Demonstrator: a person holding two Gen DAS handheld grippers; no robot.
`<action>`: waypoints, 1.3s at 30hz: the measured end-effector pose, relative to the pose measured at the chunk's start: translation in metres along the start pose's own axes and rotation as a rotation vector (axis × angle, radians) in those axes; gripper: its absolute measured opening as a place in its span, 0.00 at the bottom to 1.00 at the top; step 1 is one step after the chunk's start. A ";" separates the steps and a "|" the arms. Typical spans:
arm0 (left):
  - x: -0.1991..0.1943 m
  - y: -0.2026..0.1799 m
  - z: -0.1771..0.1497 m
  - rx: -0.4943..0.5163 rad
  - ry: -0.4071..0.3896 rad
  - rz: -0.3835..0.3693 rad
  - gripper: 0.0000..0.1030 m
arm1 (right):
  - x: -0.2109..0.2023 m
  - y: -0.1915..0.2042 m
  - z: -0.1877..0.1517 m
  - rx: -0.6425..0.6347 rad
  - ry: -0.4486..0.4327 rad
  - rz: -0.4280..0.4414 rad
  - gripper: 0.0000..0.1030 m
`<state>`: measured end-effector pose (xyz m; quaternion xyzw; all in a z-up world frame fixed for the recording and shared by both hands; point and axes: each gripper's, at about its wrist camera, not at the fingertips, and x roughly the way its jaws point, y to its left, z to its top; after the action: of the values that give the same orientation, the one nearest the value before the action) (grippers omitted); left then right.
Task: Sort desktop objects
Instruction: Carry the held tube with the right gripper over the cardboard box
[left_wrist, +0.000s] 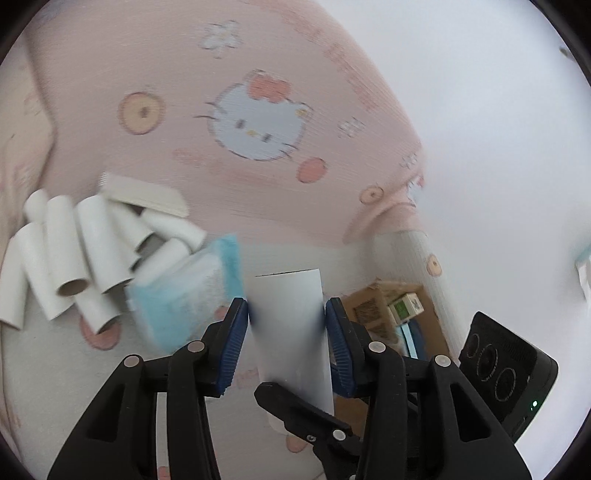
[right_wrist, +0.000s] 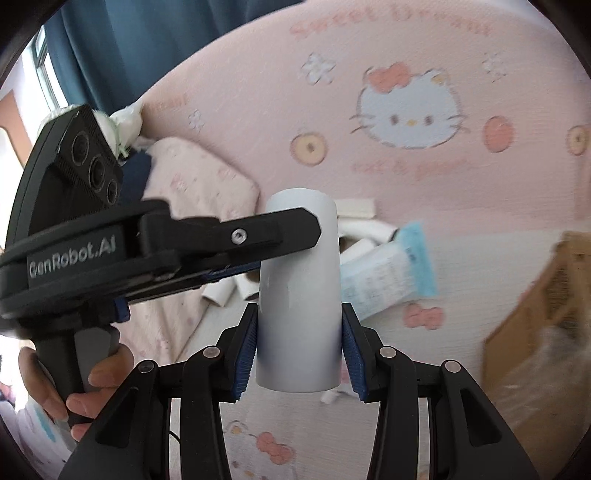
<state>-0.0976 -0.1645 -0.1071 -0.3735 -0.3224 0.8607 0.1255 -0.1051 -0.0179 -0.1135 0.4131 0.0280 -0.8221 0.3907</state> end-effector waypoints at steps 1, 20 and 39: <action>0.003 -0.007 0.000 0.019 0.006 0.005 0.45 | -0.004 -0.002 -0.001 -0.001 -0.005 -0.017 0.39; 0.019 -0.138 0.005 0.387 -0.019 -0.052 0.46 | -0.092 -0.043 0.019 0.071 -0.133 -0.143 0.40; 0.099 -0.207 -0.009 0.484 0.185 -0.118 0.45 | -0.133 -0.127 0.030 0.059 -0.015 -0.234 0.39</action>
<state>-0.1643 0.0421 -0.0333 -0.3904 -0.1155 0.8660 0.2904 -0.1621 0.1411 -0.0355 0.4123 0.0488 -0.8657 0.2798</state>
